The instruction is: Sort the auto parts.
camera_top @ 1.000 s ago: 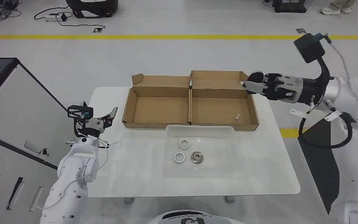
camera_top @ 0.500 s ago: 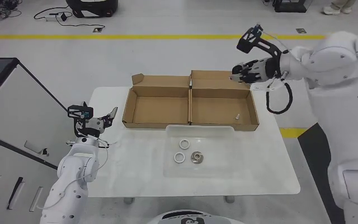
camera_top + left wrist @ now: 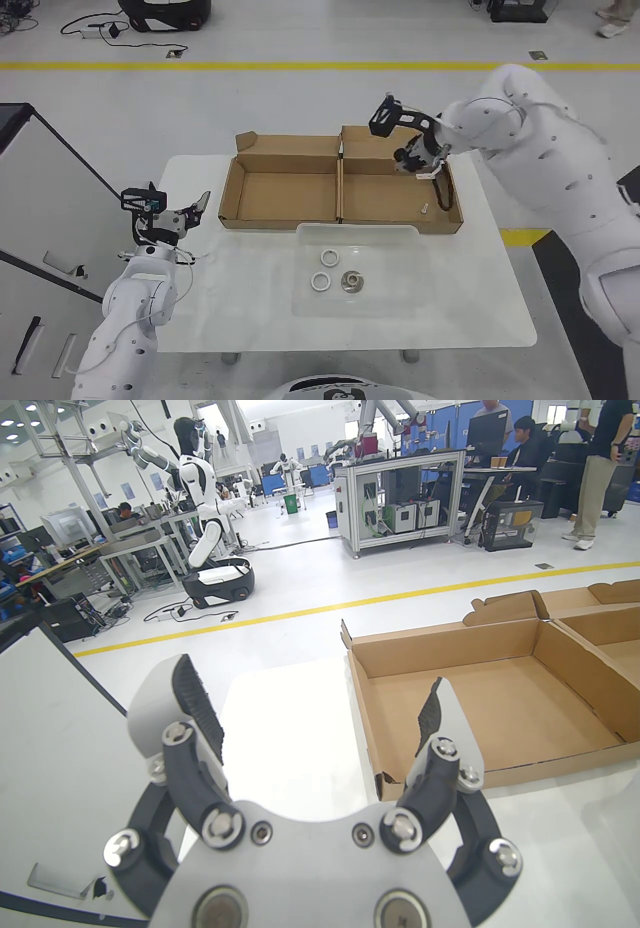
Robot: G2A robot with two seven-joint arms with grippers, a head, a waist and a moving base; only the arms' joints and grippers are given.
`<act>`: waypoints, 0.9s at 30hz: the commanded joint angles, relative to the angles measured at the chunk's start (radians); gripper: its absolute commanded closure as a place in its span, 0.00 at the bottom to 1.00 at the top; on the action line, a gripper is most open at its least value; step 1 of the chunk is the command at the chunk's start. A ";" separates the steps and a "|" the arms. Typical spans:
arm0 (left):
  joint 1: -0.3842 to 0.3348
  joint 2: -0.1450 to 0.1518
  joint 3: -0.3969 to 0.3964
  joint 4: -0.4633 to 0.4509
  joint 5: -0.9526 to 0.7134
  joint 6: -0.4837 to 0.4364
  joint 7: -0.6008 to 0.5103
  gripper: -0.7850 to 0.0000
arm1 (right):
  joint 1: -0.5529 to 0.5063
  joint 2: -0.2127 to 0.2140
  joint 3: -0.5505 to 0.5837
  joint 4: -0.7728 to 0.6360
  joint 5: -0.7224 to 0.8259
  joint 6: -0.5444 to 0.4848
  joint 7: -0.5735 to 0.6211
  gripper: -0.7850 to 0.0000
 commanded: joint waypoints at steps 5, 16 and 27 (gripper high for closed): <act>0.000 0.000 0.000 0.000 0.000 0.000 0.000 0.00 | 0.091 -0.021 -0.150 0.118 0.016 -0.020 -0.020 1.00; 0.000 0.000 0.000 0.000 0.000 0.000 0.000 0.00 | 0.145 -0.093 -0.298 0.343 0.053 -0.039 -0.040 1.00; 0.000 0.000 0.000 0.000 0.000 0.000 0.000 0.00 | 0.135 -0.180 -0.363 0.531 0.031 -0.069 -0.092 1.00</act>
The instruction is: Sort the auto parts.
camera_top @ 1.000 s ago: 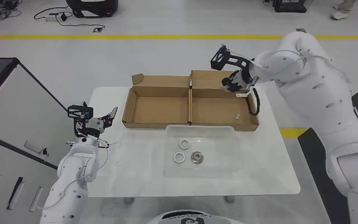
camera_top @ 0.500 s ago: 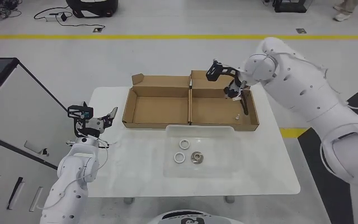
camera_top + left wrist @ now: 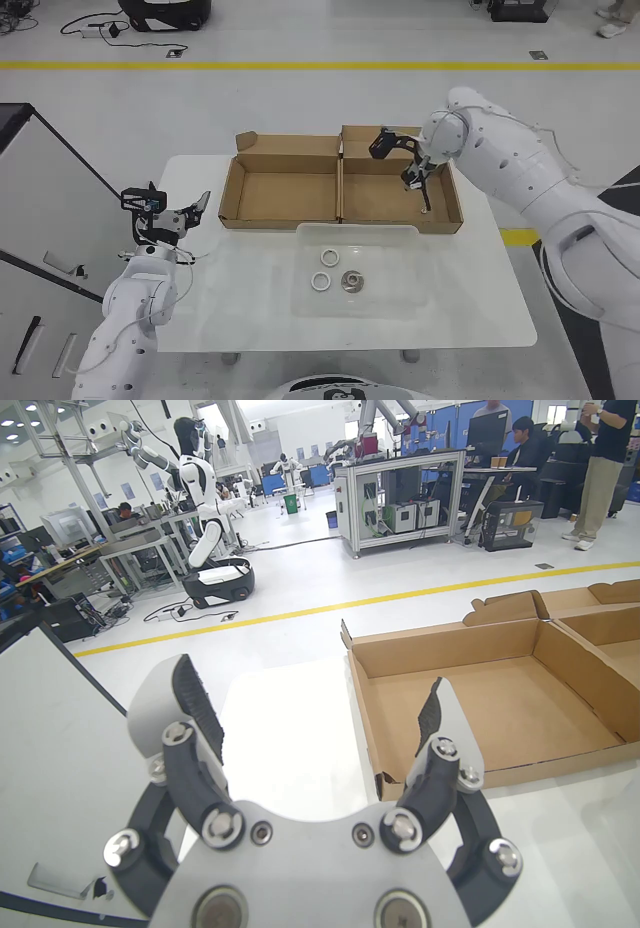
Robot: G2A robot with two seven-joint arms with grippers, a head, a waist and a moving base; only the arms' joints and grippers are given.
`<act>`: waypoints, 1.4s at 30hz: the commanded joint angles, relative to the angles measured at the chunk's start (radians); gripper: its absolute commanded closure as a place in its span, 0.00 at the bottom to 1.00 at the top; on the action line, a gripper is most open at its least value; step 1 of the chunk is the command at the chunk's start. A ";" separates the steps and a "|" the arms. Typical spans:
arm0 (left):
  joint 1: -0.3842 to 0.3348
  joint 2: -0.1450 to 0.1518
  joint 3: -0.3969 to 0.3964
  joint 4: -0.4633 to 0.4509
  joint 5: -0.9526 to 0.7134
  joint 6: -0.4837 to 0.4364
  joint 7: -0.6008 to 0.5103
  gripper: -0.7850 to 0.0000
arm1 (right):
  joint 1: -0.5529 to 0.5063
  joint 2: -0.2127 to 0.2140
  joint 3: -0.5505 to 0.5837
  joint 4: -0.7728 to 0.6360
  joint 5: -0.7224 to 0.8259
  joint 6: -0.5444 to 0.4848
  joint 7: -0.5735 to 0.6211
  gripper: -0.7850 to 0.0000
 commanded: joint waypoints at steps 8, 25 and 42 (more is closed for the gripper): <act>0.000 0.000 0.000 0.000 0.000 0.000 0.000 0.00 | -0.012 -0.059 -0.024 0.125 -0.009 -0.029 -0.055 1.00; 0.000 0.000 0.000 0.000 0.000 0.000 0.000 0.00 | -0.057 -0.142 -0.054 0.319 -0.073 -0.083 -0.162 1.00; 0.000 0.000 0.000 0.000 0.000 0.000 0.000 0.00 | -0.080 -0.215 -0.069 0.475 -0.137 -0.145 -0.240 1.00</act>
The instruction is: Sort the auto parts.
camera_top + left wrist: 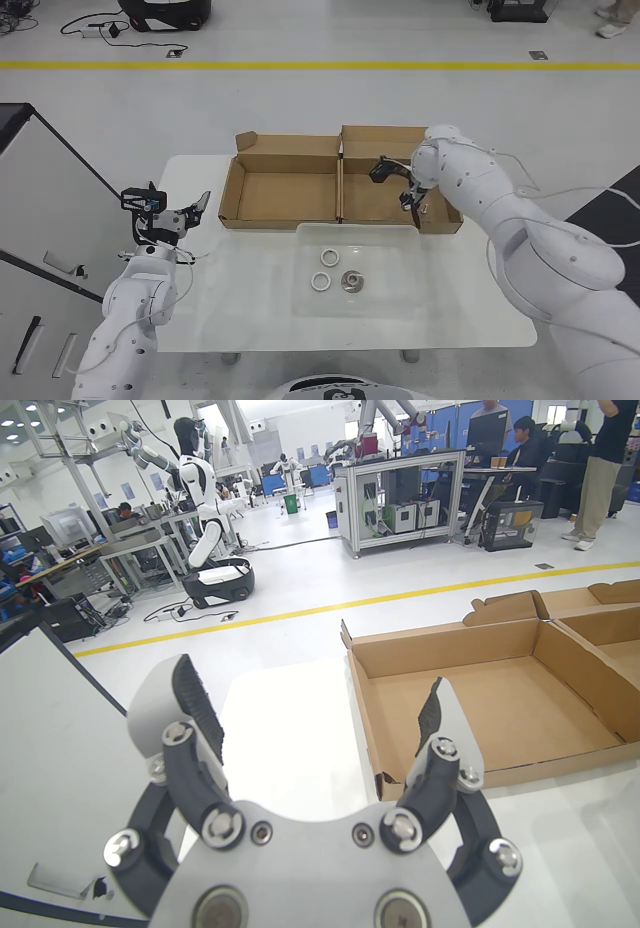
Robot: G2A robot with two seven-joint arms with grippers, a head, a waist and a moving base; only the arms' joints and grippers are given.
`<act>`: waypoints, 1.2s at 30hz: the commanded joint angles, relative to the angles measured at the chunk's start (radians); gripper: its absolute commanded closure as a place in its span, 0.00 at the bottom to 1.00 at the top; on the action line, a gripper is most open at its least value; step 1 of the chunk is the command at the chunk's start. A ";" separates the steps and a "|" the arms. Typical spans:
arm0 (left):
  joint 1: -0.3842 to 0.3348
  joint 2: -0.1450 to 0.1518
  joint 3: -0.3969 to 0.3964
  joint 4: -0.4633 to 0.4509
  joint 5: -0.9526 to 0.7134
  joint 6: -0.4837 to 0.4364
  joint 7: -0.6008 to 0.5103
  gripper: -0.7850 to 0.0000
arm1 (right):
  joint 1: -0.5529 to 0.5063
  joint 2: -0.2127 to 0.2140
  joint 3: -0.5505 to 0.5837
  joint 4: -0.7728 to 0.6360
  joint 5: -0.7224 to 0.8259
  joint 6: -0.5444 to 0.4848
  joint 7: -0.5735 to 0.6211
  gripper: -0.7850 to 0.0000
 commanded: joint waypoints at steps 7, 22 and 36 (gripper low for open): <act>0.000 0.000 0.000 0.000 0.000 0.000 0.000 0.00 | -0.006 -0.027 -0.002 0.065 -0.030 -0.016 -0.039 1.00; 0.000 0.000 0.000 0.000 0.000 0.000 0.000 0.00 | -0.008 -0.064 0.009 0.121 -0.059 -0.033 -0.078 0.80; 0.000 0.000 0.000 0.000 0.000 0.000 0.000 0.00 | 0.045 -0.070 0.048 0.110 -0.059 -0.044 -0.111 0.00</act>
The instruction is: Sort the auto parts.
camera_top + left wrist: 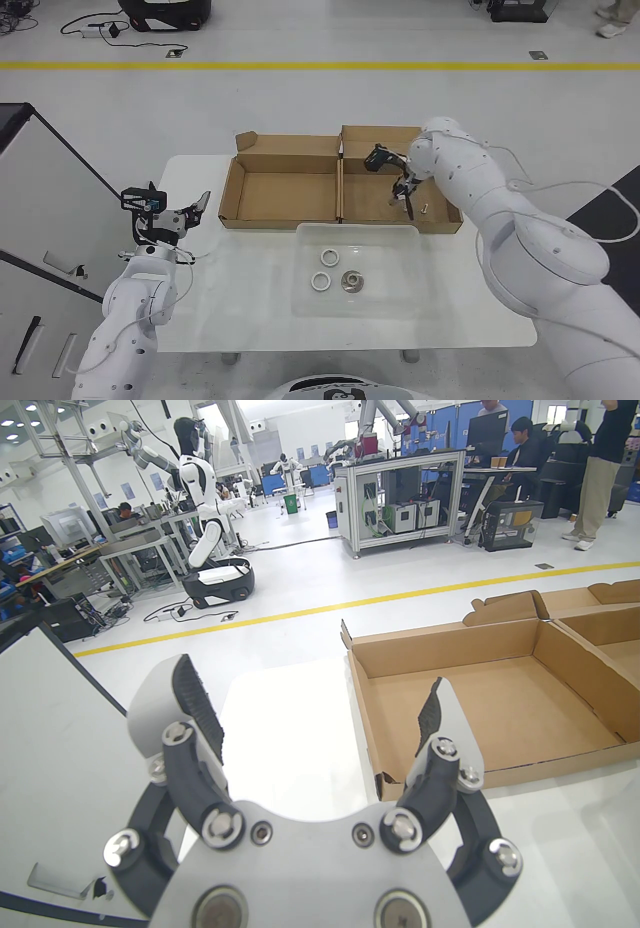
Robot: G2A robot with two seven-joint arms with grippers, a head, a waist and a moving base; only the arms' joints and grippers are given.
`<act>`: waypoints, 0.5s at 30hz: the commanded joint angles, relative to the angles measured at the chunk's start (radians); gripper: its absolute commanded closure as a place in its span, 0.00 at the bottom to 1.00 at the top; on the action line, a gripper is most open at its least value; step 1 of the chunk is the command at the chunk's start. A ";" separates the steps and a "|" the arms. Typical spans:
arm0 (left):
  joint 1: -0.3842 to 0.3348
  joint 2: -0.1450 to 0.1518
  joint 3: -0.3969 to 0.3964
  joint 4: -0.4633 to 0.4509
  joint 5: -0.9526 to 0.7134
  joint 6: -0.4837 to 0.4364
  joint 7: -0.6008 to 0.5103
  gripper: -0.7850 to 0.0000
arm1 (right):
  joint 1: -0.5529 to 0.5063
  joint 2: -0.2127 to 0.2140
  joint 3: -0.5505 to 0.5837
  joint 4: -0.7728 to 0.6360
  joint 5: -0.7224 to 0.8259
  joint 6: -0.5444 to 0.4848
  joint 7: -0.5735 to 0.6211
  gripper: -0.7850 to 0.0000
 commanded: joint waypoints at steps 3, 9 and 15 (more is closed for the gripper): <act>0.000 0.000 0.000 0.000 0.000 0.000 0.000 0.00 | 0.013 0.008 0.023 -0.006 0.021 -0.008 -0.027 0.00; 0.000 0.000 0.000 0.000 0.000 0.000 0.000 0.00 | 0.025 0.034 0.053 -0.023 0.028 -0.042 -0.073 0.00; 0.000 0.000 0.000 0.000 0.000 0.000 0.000 0.00 | 0.029 0.074 0.099 -0.068 0.053 -0.077 -0.116 0.00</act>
